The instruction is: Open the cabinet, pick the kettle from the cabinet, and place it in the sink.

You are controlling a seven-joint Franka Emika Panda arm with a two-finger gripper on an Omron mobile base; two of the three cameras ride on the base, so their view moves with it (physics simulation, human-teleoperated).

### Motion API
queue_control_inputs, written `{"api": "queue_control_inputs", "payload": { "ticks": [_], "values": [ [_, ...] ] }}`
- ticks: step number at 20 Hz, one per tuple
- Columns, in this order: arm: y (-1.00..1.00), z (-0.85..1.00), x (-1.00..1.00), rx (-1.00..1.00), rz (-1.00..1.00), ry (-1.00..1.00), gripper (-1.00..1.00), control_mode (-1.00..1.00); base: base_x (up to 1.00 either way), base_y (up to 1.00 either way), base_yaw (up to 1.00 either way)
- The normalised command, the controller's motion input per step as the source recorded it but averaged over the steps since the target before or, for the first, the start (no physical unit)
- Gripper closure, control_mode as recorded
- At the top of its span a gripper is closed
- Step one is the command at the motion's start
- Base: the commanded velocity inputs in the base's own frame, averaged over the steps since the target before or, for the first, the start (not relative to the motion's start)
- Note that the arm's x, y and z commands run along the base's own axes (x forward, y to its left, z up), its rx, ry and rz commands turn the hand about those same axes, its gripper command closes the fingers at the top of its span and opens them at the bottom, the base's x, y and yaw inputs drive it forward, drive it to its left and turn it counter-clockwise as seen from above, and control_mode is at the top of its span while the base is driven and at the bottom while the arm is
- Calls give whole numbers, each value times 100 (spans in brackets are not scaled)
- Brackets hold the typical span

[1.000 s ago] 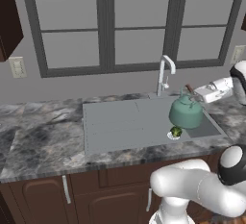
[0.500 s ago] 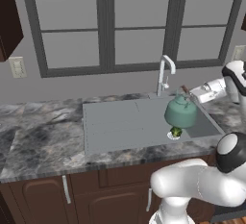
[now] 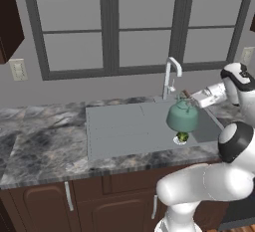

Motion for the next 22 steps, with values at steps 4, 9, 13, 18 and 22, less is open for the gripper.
{"api": "queue_control_inputs", "payload": {
  "ticks": [4,9,13,18,22],
  "values": [
    [-2,-20,22,0,5,0,100,-100,0,0,0],
    [-6,-23,23,0,3,0,100,-100,0,0,0],
    [-4,-21,23,0,1,0,100,-100,0,0,0],
    [-4,-17,24,2,0,0,100,-100,0,0,0],
    [-3,-17,23,2,0,0,100,-100,0,0,0]
  ]
}}
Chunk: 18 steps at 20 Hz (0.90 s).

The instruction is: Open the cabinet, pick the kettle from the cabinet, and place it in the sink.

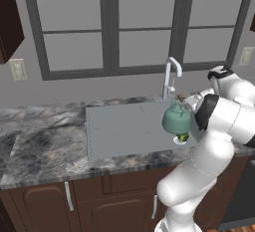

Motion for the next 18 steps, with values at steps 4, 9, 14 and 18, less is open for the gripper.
{"api": "queue_control_inputs", "payload": {
  "ticks": [4,9,14,18],
  "values": [
    [-3,-23,18,1,0,1,100,-100,0,0,0],
    [0,-18,24,1,0,1,100,-100,0,0,0],
    [0,-14,28,1,0,2,100,-100,0,0,0],
    [0,-14,27,0,0,3,100,-100,0,0,0]
  ]
}}
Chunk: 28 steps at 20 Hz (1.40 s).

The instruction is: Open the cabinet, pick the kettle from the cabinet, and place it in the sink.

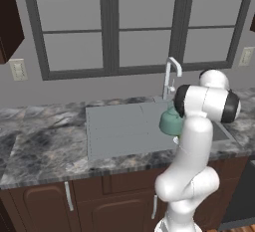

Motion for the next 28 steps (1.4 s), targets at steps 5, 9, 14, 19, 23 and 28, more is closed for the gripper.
{"api": "queue_control_inputs", "payload": {
  "ticks": [5,9,14,19,23,28],
  "values": [
    [0,-17,26,0,1,6,100,-100,0,0,0],
    [0,-19,26,0,2,5,100,-100,0,0,0],
    [7,-16,26,1,4,0,100,-100,0,0,0],
    [4,-18,18,2,8,0,100,-100,0,0,0],
    [2,-21,17,1,8,0,100,-100,0,0,0],
    [0,-18,20,1,8,0,100,-100,0,0,0]
  ]
}}
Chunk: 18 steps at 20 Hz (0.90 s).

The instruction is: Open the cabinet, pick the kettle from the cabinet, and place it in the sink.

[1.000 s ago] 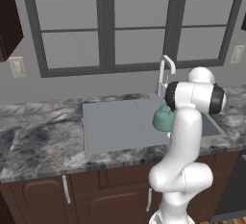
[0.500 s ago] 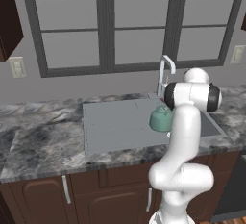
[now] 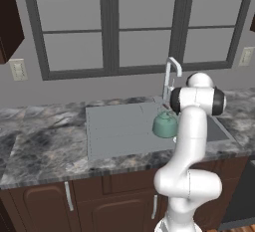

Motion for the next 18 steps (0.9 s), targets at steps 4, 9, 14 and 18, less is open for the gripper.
{"api": "queue_control_inputs", "payload": {
  "ticks": [4,9,14,18],
  "values": [
    [2,-17,15,1,5,0,100,-100,0,0,0],
    [5,-22,11,6,2,0,100,-100,0,0,0],
    [0,-21,9,5,1,0,100,-100,0,0,0],
    [0,-18,11,3,1,0,100,-100,0,0,0]
  ]
}}
